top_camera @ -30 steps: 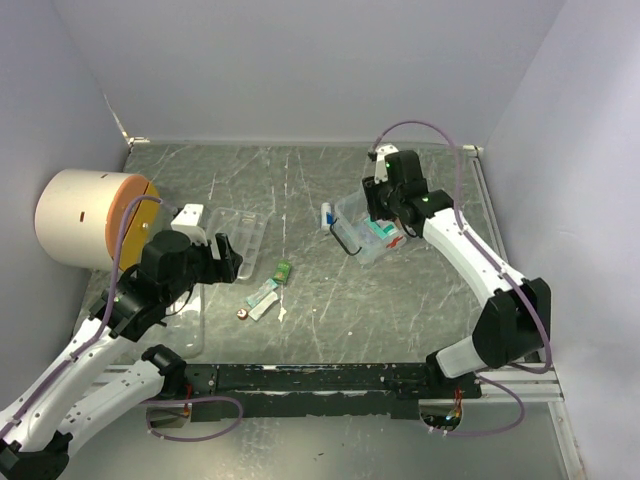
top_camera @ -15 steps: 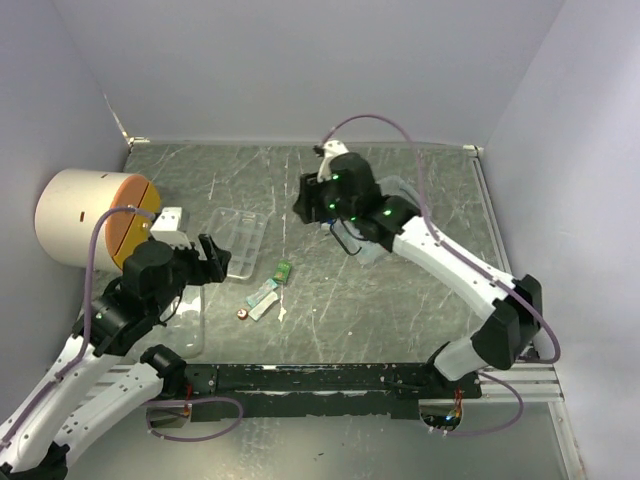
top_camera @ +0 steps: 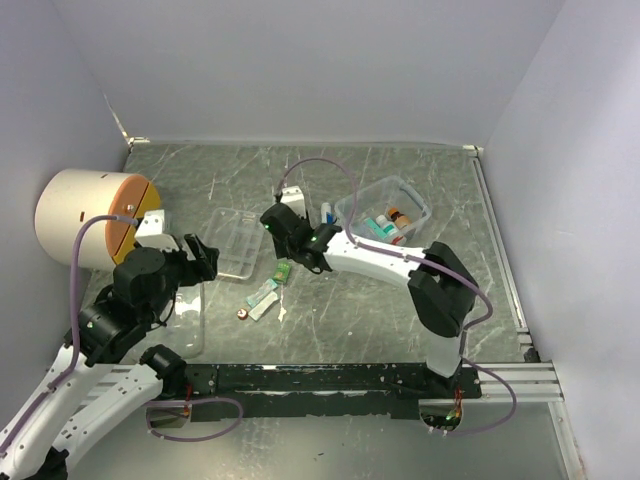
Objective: Organize the medicine kit
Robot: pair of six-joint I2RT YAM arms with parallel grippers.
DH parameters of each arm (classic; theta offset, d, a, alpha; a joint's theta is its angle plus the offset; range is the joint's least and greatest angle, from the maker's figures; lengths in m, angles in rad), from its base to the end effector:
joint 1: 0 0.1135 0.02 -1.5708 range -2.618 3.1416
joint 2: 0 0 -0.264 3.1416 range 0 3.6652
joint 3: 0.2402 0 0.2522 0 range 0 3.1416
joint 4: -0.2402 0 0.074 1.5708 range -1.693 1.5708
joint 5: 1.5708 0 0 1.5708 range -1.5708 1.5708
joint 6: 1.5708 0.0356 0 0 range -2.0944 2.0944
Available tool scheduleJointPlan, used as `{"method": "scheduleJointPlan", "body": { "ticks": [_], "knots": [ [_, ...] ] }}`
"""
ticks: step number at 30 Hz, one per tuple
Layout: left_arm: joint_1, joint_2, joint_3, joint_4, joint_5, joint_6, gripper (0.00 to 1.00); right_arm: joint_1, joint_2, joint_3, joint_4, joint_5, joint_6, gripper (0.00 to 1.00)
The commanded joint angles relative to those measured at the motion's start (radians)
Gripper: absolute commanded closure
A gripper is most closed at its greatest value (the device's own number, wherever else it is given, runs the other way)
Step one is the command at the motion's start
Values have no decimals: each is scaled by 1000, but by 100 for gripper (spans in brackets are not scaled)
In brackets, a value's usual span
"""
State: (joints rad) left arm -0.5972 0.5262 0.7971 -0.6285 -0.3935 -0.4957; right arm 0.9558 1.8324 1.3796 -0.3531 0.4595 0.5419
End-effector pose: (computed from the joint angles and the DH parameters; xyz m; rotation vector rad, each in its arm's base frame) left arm 0.1001 -0.0516 0.3320 -0.1659 1.9092 -0.3612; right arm 0.2484 0.3242 0.2389 -0.2579 2.2702 0.2333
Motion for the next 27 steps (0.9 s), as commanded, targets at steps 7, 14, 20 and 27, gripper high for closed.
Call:
{"method": "scheduleJointPlan", "body": {
  "ticks": [7,14,20,27],
  "knots": [
    [4,56,20,-50,-28,-10,17,-32,257,251,-154,305,-105,57],
    [4,25,-1,-34,7,-7,16,-84,357,345,-155,406,-99,60],
    [5,8,-4,-30,18,-1,16,-118,507,510,-271,506,-56,61],
    [5,25,-3,-33,19,3,16,-178,566,579,-286,520,-38,57]
  ]
}}
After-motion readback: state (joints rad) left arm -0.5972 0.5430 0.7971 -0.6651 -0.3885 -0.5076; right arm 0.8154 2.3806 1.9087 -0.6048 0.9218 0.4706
